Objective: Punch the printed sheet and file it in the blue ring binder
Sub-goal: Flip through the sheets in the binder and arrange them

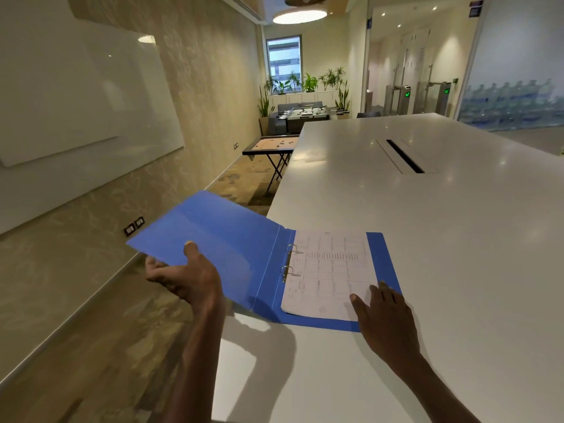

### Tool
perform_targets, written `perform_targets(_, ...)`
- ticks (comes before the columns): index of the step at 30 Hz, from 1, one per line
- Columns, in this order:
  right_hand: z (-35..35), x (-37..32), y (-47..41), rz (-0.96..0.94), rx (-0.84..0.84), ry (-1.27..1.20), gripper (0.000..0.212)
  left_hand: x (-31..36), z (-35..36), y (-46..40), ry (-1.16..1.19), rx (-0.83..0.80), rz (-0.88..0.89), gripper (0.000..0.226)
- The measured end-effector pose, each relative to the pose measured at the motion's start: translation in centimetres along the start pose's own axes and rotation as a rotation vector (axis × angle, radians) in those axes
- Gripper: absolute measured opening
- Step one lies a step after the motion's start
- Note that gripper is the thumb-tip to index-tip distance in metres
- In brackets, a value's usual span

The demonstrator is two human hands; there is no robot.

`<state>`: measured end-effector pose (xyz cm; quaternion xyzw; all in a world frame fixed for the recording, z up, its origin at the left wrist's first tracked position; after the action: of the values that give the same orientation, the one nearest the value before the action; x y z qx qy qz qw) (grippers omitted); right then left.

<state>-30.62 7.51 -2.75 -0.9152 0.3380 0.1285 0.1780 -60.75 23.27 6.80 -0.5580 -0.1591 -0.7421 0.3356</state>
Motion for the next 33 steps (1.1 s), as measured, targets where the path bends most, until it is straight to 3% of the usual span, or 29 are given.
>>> perform_targets(5,-0.2,0.3,-0.2,0.051,0.002,-0.143,0.084,5.0,1.2,5.0,0.185,-0.058,0.126,0.035)
perform_targets(9,-1.0,1.0,-0.6,0.145,0.018,-0.425,0.049,5.9,2.3,8.8,0.135,-0.301,0.159,0.019)
perform_targets(14,-2.9,2.6,-0.5,0.331,0.052,-0.876,0.024,5.2,4.6,12.6,0.08,-0.632,0.159,0.035)
perform_targets(19,-1.8,5.2,-0.8,0.582,0.039,-1.269,0.04,2.3,7.5,14.2,-0.087,-0.932,0.115,0.026)
perform_targets(24,-2.7,5.4,0.1,0.569,-0.032,-1.402,0.047,-1.0,9.5,16.0,-0.382,-1.139,0.244,0.026)
perform_targets(27,-2.7,5.7,0.3,0.566,-0.057,-1.524,0.037,-2.9,10.0,16.9,-0.517,-1.216,0.297,0.025)
perform_targets(30,-3.0,6.0,0.2,0.419,-0.042,-1.264,0.02,-4.6,9.8,17.6,-0.614,-1.271,0.335,0.026)
perform_targets(33,-3.3,5.7,0.4,0.283,-0.008,-0.905,0.037,-5.7,9.2,17.9,-0.654,-1.294,0.389,0.03)
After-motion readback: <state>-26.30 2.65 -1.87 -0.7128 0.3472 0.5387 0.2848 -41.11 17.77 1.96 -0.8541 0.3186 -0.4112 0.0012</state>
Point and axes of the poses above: each hand's wrist, its own y-axis away from the middle knuckle, its own z-axis out of the palm, x = y × z, the point moved 5 cm from there along -y, towards the middle knuckle, and after that the axes turned 3 degrees about z, right-handed, at the moved point
